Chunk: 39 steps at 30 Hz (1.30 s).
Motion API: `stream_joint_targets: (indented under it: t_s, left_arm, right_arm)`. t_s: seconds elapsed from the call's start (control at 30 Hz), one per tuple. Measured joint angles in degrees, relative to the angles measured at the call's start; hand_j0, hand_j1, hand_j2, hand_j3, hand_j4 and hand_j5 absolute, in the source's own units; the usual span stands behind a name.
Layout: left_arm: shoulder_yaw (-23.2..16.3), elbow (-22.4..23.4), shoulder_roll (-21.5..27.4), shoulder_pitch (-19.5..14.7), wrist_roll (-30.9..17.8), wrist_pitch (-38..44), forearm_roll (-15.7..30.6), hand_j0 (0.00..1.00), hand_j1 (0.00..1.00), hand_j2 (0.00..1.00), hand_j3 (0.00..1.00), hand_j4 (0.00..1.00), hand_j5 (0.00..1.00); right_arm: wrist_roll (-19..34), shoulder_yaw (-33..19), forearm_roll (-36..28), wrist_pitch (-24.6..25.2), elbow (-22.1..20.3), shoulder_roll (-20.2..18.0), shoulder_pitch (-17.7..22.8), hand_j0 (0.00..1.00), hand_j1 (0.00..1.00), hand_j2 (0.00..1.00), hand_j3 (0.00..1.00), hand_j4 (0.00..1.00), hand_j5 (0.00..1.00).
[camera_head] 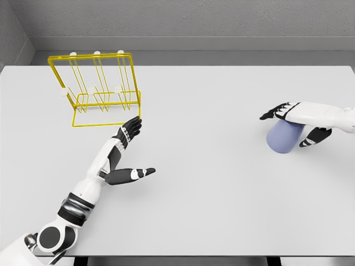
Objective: Place the cup on the cup holder with both arms
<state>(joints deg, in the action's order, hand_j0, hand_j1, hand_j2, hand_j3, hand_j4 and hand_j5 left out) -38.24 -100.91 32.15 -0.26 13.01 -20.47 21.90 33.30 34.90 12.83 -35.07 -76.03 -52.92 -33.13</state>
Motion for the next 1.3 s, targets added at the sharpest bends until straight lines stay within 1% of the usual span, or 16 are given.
stream_joint_targets:
  t_s: [0.03, 0.17, 0.2, 0.27, 0.37, 0.43, 0.47, 0.53, 0.63, 0.7, 0.73, 0.8, 0.9, 1.13, 1.3]
  left_arm:
    - [0.0, 0.0, 0.0, 0.0, 0.0, 0.0, 0.0, 1.00, 1.00, 1.00, 1.00, 1.00, 1.00]
    - [0.0, 0.0, -0.1, 0.0, 0.0, 0.1, 0.0, 1.00, 1.00, 1.00, 1.00, 1.00, 1.00]
    - [0.0, 0.0, -0.1, 0.0, 0.0, 0.1, 0.0, 1.00, 1.00, 1.00, 1.00, 1.00, 1.00]
    - [0.0, 0.0, -0.1, 0.0, 0.0, 0.1, 0.1, 1.00, 1.00, 1.00, 1.00, 1.00, 1.00]
    - [0.0, 0.0, -0.1, 0.0, 0.0, 0.1, 0.1, 1.00, 1.00, 1.00, 1.00, 1.00, 1.00]
    - [0.0, 0.0, -0.1, 0.0, 0.0, 0.2, 0.1, 1.00, 1.00, 1.00, 1.00, 1.00, 1.00]
    - [0.0, 0.0, -0.2, 0.0, 0.0, 0.2, 0.1, 1.00, 1.00, 1.00, 1.00, 1.00, 1.00]
    - [0.0, 0.0, -0.2, 0.0, 0.0, 0.2, 0.1, 1.00, 1.00, 1.00, 1.00, 1.00, 1.00]
    - [0.0, 0.0, -0.2, 0.0, 0.0, 0.2, 0.1, 1.00, 1.00, 1.00, 1.00, 1.00, 1.00]
    - [0.0, 0.0, -0.2, -0.1, 0.0, 0.2, 0.1, 1.00, 1.00, 1.00, 1.00, 1.00, 1.00]
    - [0.0, 0.0, -0.2, -0.1, 0.0, 0.2, 0.1, 1.00, 1.00, 1.00, 1.00, 1.00, 1.00]
    - [0.0, 0.0, -0.2, 0.0, 0.0, 0.2, 0.1, 1.00, 1.00, 1.00, 1.00, 1.00, 1.00]
    - [0.0, 0.0, -0.2, -0.1, 0.0, 0.2, 0.1, 1.00, 1.00, 1.00, 1.00, 1.00, 1.00]
    - [0.0, 0.0, -0.1, -0.1, 0.0, 0.2, 0.1, 1.00, 1.00, 1.00, 1.00, 1.00, 1.00]
    - [0.0, 0.0, -0.2, -0.1, 0.0, 0.2, 0.1, 1.00, 1.00, 1.00, 1.00, 1.00, 1.00]
  right_arm:
    - [0.1, -0.2, -1.2, 0.6, 0.1, 0.0, 0.0, 1.00, 1.00, 1.00, 1.00, 1.00, 1.00]
    - [0.6, 0.0, -0.2, 0.1, 0.4, 0.1, 0.0, 1.00, 1.00, 1.00, 1.00, 1.00, 1.00]
    - [0.8, -0.1, -0.4, 0.2, 0.5, 0.1, 0.0, 0.98, 0.98, 0.98, 0.98, 0.98, 0.98]
    - [1.0, -0.1, -0.7, 0.3, 0.5, 0.1, 0.0, 0.87, 0.87, 0.87, 0.87, 0.87, 0.87]
    - [1.2, -0.2, -0.9, 0.4, 0.4, 0.0, 0.0, 0.77, 0.77, 0.77, 0.77, 0.77, 0.77]
    - [1.4, -0.2, -1.0, 0.5, 0.3, 0.0, 0.0, 0.75, 0.75, 0.75, 0.75, 0.75, 0.75]
    - [1.4, -0.2, -1.0, 0.6, 0.2, 0.0, 0.0, 0.72, 0.72, 0.72, 0.72, 0.72, 0.72]
    - [1.6, -0.2, -0.9, 0.5, 0.1, -0.1, -0.1, 0.71, 0.71, 0.71, 0.71, 0.71, 0.71]
    - [1.7, -0.1, -0.2, 0.2, 0.0, -0.1, -0.4, 0.64, 0.64, 0.64, 0.64, 0.64, 0.64]
    - [1.7, 0.0, 0.1, 0.1, 0.0, -0.1, -0.5, 0.63, 0.63, 0.63, 0.63, 0.63, 0.63]
    - [1.7, -0.1, 0.0, 0.1, -0.1, -0.1, -0.6, 0.61, 0.61, 0.61, 0.61, 0.61, 0.61]
    - [1.7, 0.0, 0.2, 0.0, -0.3, -0.1, -0.9, 0.61, 0.61, 0.61, 0.61, 0.61, 0.61]
    - [1.8, 0.0, 0.3, -0.1, -0.9, -0.3, -1.0, 0.54, 0.54, 0.54, 0.54, 0.54, 0.54]
    - [1.4, 0.0, 0.1, -0.1, -2.8, -0.4, -1.7, 0.53, 0.53, 0.53, 0.53, 0.53, 0.53]
    - [1.3, 0.1, 0.1, -0.1, -6.4, -0.5, -2.6, 0.53, 0.53, 0.53, 0.53, 0.53, 0.53]
